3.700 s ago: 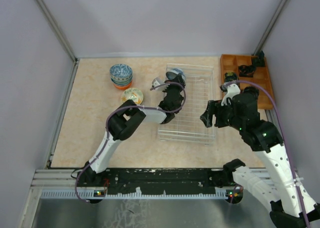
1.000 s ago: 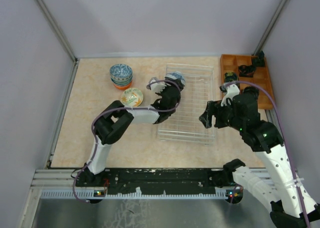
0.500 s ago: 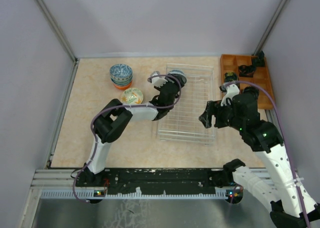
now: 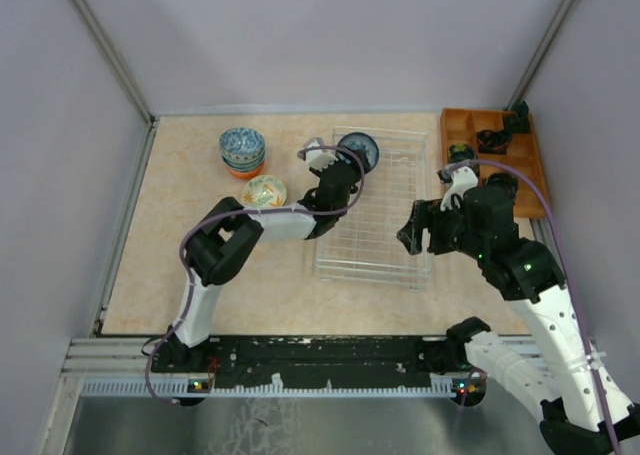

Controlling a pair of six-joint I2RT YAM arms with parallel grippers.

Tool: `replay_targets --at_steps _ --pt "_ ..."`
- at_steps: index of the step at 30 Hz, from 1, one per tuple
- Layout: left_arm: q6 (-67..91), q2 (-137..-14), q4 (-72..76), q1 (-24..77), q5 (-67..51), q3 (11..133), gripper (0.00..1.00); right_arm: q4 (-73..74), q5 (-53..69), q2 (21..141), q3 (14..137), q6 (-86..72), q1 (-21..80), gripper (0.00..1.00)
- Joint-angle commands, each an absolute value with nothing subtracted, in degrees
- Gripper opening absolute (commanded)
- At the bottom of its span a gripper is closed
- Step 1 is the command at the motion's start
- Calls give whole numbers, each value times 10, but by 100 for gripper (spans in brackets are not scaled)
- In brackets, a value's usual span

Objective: Load the bowls into the dish rack
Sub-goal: Place the bowl in the dish rack.

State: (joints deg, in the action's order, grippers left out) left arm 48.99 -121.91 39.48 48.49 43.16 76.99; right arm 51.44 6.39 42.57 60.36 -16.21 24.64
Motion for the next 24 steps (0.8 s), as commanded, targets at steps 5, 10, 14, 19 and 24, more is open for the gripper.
replay_targets --at_steps 5,10,14,19,24 --pt "450 -1165 407 481 416 755 74 483 72 429 596 -164 253 77" --pt "421 -1138 352 481 386 773 75 480 71 437 601 -166 253 77" --pt "387 -1117 270 480 360 800 77 480 64 440 606 -167 253 77" --pt "357 -1106 149 476 319 853 81 475 58 452 614 -169 253 77" --pt "345 -1069 83 474 301 850 99 460 44 480 630 -171 253 77"
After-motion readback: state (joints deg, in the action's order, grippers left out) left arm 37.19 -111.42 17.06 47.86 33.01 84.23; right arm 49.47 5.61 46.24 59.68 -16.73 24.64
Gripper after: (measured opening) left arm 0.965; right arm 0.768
